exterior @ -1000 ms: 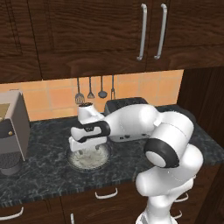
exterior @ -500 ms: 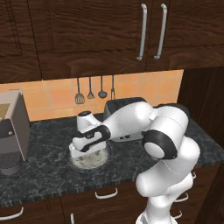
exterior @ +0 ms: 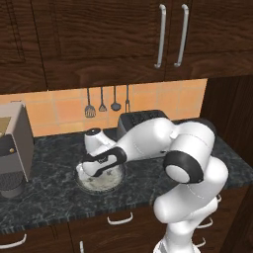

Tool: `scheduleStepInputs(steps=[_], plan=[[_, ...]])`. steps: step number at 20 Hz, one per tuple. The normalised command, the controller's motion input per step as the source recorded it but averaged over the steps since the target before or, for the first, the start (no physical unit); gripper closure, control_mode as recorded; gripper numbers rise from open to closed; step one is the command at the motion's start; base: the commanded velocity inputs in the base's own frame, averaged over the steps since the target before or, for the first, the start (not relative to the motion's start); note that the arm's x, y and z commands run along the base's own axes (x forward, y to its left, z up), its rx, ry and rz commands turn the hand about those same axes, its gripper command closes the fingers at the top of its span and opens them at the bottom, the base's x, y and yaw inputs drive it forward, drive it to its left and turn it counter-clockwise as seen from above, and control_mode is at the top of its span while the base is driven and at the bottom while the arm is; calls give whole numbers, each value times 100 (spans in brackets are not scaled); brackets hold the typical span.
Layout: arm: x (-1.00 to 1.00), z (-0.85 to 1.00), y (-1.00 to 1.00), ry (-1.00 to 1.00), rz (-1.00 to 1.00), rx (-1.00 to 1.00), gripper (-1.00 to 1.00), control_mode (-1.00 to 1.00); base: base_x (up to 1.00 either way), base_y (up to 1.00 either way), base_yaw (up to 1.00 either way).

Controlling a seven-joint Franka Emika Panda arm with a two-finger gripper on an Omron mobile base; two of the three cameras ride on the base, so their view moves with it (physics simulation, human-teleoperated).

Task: Grab a lemon wedge from the fridge and one ice cube from the ice bowl, and put them in the glass of lemonade.

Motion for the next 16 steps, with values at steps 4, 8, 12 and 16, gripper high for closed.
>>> scheduleStepInputs(steps=[4,8,12,16], plan=[[0,-6,0,-3,0,0,-100,-100,0,0,0],[0,-6,0,0,0,0,-100,-100,0,0,0],[0,-15,0,0,0,0,-100,-100,0,0,0],[0,-7,0,0,0,1,-100,-100,0,0,0]])
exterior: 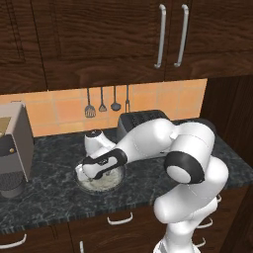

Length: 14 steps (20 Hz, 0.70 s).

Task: Grab a lemon wedge from the fridge and one ice cube from the ice bowl, and put them in the glass of lemonade.

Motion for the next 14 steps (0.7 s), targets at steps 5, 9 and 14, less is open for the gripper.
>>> scheduleStepInputs(steps=[5,9,14], plan=[[0,-1,0,0,0,0,100,-100,0,0,0],[0,0,0,0,0,0,100,-100,0,0,0],[-2,-1,0,0,0,0,100,-100,0,0,0]])
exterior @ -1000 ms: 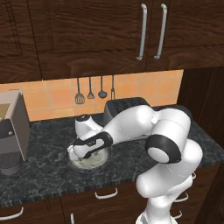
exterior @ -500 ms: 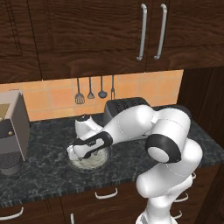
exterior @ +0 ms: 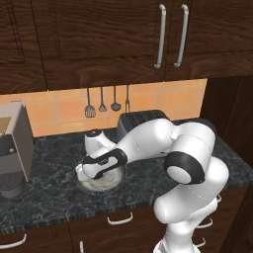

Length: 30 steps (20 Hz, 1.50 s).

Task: Grab a lemon wedge from the fridge and one ice cube from the ice bowl, and put them in the glass of lemonade.

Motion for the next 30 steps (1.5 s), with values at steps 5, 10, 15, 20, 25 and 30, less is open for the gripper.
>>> scheduleStepInputs(steps=[5,10,15,20,25,30], plan=[[0,-1,0,0,0,0,100,-100,0,0,0],[-3,55,-3,-12,0,2,100,-100,0,0,0],[0,36,-15,-3,0,5,100,-100,0,0,0],[-12,18,-26,-3,0,5,100,-100,0,0,0],[-54,28,-88,-6,-6,2,100,-100,0,0,0],[-53,74,-100,-15,-13,0,100,-100,0,0,0]])
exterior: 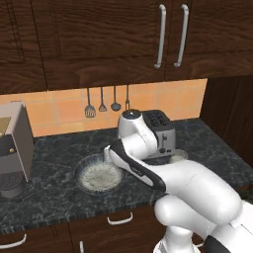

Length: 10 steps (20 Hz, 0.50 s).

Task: Grab a lemon wedge from the fridge and one ice cube from the ice bowl, and put them in the glass of lemonade.

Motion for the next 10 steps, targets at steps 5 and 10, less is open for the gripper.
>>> scheduleStepInputs(steps=[5,10], plan=[[-65,61,-100,-7,-19,0,100,-100,0,0,0],[-28,66,-100,-9,-21,0,100,-100,0,0,0]])
